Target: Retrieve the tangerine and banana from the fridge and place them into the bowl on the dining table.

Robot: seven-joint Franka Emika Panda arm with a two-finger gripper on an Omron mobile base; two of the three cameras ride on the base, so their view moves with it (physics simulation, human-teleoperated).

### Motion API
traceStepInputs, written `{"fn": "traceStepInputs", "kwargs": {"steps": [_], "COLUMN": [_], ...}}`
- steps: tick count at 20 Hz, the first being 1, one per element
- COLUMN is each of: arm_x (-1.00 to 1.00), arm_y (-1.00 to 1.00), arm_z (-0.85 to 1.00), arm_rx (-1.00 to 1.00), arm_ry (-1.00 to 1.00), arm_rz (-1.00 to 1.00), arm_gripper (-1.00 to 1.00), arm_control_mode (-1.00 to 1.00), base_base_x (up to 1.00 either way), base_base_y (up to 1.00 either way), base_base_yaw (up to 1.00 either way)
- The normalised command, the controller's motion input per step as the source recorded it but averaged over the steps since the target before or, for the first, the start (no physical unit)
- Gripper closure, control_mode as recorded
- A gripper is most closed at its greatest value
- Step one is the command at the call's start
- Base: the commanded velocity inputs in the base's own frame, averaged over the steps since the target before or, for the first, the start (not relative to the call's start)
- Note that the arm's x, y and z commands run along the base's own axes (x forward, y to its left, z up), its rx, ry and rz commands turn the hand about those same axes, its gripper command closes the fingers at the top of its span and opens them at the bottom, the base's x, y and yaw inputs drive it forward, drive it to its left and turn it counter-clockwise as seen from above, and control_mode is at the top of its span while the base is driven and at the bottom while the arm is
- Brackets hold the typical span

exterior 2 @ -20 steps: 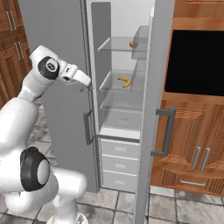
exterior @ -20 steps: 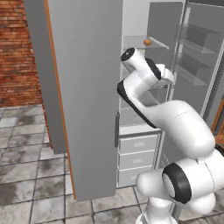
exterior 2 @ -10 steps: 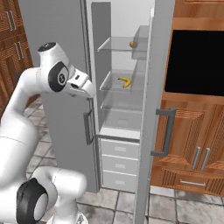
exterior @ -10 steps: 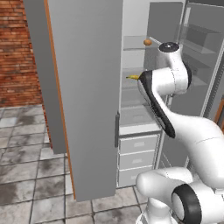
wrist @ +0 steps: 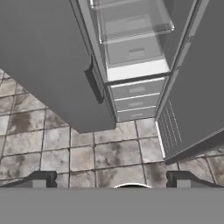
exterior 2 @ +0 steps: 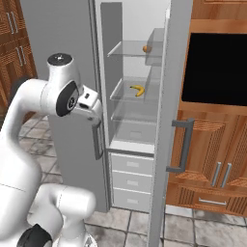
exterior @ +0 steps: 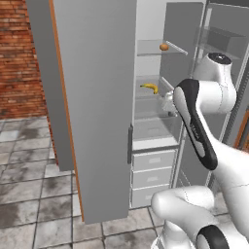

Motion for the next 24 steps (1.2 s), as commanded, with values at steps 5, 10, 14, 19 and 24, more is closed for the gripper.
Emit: {"fn": "traceStepInputs", "kwargs": {"steps": [5, 10, 14, 19, 24], "arm_x": [-0.24, -0.25, -0.54, -0.36, -0.13], "arm_y": [0.51, 0.09, -0.04, -0.10, -0.10], "arm_z": [-0.21, -0.11, -0.03, 0.03, 0.02], "arm_rx": [-0.02, 0.00, 0.00, 0.00, 0.00], "arm_ry": [-0.18, -0.27, -0.38, -0.11, -0.02], "arm_rz": [0.02, 0.00, 0.00, -0.03, -0.05], "arm_gripper": [-1.00, -1.00, -1.00, -1.00, -1.00], "arm_control_mode": [-1.00, -1.00, -1.00, -1.00, -1.00], "base_base_x": [0.00, 0.00, 0.00, 0.00, 0.00], "base_base_y": [0.00, 0.00, 0.00, 0.00, 0.00], "base_base_yaw": [0.00, 0.00, 0.00, 0.00, 0.00]}}
